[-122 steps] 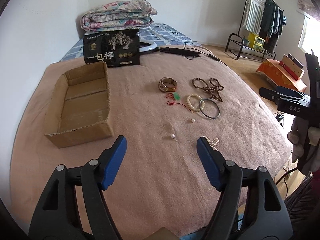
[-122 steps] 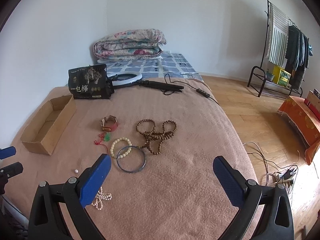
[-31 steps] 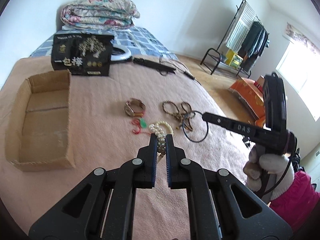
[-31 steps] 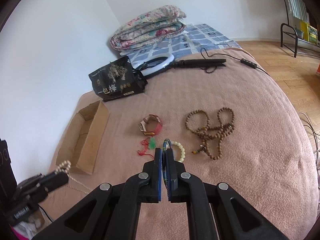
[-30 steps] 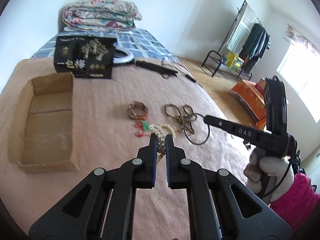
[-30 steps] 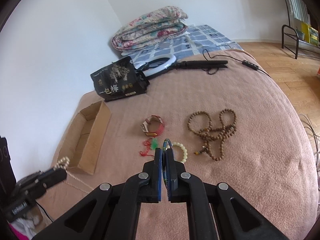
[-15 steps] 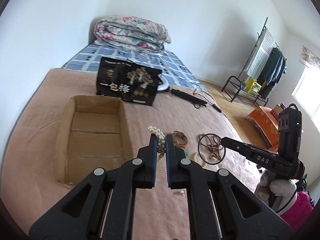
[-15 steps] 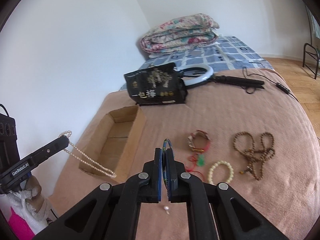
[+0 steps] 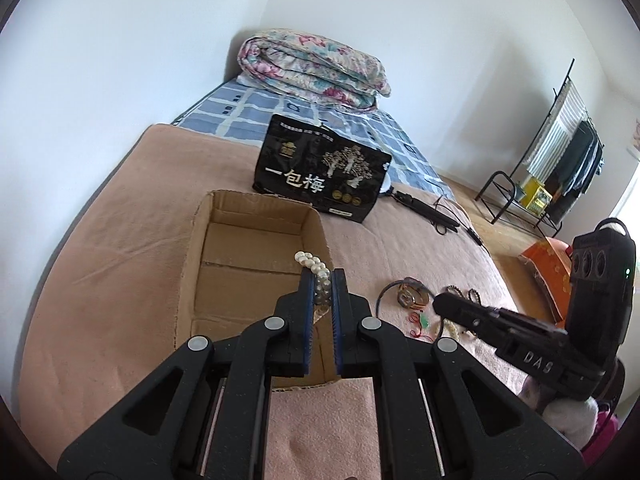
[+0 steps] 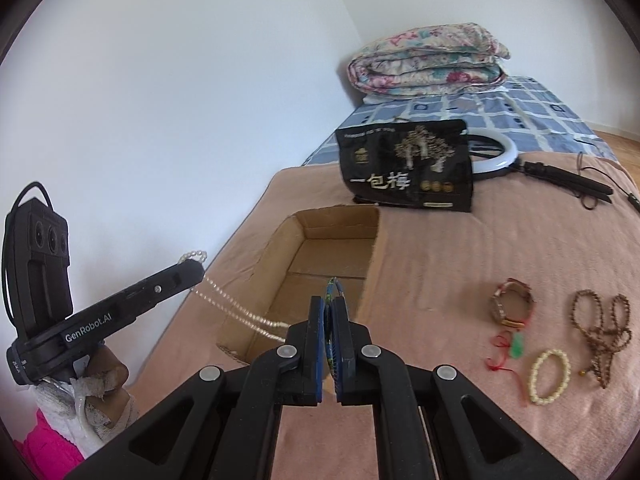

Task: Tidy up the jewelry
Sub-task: 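Carry the pearl necklace in the left tool while the right tool carries the bangle over the box, then open the left tool dropping the necklace while the right tool drops the bangle into the box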

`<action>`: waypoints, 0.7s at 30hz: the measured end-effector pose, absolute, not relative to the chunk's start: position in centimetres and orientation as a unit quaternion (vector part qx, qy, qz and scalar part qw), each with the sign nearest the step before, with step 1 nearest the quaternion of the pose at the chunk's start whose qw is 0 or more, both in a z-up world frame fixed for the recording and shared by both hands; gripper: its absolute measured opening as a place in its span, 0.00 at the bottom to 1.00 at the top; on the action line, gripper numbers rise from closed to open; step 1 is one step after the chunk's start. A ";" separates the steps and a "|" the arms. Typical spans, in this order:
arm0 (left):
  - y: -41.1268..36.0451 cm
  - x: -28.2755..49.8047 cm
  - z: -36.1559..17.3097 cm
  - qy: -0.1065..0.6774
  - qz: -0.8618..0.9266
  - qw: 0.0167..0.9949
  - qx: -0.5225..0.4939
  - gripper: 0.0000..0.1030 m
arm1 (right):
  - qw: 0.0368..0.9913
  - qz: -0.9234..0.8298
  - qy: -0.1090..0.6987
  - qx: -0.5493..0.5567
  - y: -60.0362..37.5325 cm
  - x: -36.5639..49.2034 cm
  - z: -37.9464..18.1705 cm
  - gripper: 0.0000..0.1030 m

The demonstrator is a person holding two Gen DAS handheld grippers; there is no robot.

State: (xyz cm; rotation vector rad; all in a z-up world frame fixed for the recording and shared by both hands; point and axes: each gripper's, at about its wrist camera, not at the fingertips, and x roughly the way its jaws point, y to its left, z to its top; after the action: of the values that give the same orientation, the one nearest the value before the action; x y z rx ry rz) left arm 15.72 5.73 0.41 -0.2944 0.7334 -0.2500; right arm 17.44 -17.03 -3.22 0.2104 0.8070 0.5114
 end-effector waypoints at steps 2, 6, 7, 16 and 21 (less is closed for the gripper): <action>6.2 15.8 0.1 0.360 -0.116 0.914 -0.146 0.05 | 0.880 0.251 0.391 0.100 -16.1 17.6 -3.6 0.01; 6.5 16.1 -0.9 0.374 -0.106 0.910 -0.142 0.05 | 0.875 0.257 0.398 0.097 -14.1 18.4 -4.5 0.01; 6.5 16.0 -1.1 0.377 -0.105 0.910 -0.140 0.05 | 0.875 0.257 0.399 0.094 -13.7 18.5 -4.7 0.01; 7.6 16.2 -3.3 0.404 -0.085 0.901 -0.132 0.05 | 0.866 0.249 0.427 0.082 -12.4 19.7 -7.3 0.01; 8.0 16.3 -3.8 0.411 -0.078 0.899 -0.134 0.05 | 0.863 0.243 0.435 0.081 -12.4 20.3 -8.2 0.01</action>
State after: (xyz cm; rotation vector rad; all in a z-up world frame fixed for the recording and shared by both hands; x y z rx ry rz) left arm 16.30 8.00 -3.84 -0.2768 0.8502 -0.1624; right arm 20.34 -12.39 -8.18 0.1688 0.9127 0.5104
